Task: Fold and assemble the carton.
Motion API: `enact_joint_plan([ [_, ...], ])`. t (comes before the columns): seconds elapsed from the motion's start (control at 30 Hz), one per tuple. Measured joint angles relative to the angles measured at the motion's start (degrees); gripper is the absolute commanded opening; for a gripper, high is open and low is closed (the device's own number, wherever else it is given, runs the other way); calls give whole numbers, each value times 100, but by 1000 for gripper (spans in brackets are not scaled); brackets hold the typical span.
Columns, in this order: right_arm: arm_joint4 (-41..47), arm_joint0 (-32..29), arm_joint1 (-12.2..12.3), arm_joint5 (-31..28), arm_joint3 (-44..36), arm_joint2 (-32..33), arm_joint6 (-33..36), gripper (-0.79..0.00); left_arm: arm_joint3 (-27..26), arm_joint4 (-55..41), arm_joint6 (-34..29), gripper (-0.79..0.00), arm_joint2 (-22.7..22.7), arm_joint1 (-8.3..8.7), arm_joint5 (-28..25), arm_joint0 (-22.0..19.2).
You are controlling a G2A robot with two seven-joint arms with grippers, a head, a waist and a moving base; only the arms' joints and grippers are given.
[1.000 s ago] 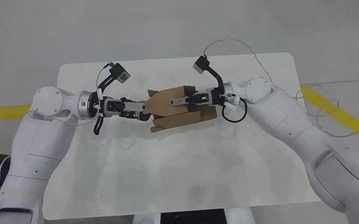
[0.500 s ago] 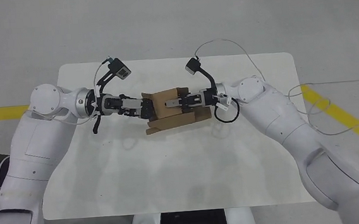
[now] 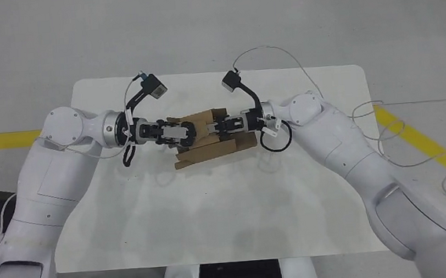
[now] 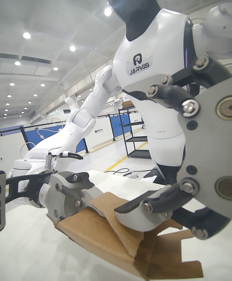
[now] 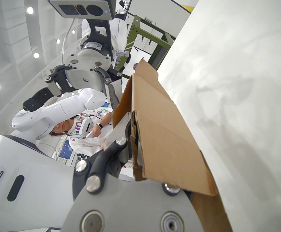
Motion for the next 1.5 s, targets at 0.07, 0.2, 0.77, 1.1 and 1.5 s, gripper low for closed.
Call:
enact_joint_plan([
  [0.07, -23, -1, -12, 31, -33, 34, 31, -785, -34, 74, 36, 0, -11, 0, -47, 9],
  [0.2, -48, -17, -32, 77, -71, 107, 76, -785, -90, 233, 111, 0, -27, 4, -117, 50],
  [0.77, -178, -296, 94, 184, 59, 682, 186, -785, -130, 188, 77, 0, -204, 25, -93, 142],
  [1.1, -332, -630, 354, 360, -289, 1021, 361, -785, 135, 535, 231, 0, -105, 1, -173, 137],
  [1.5, -293, -911, 547, 685, -1111, 1023, 687, -785, 223, 720, 372, 0, -16, -35, -250, 100],
])
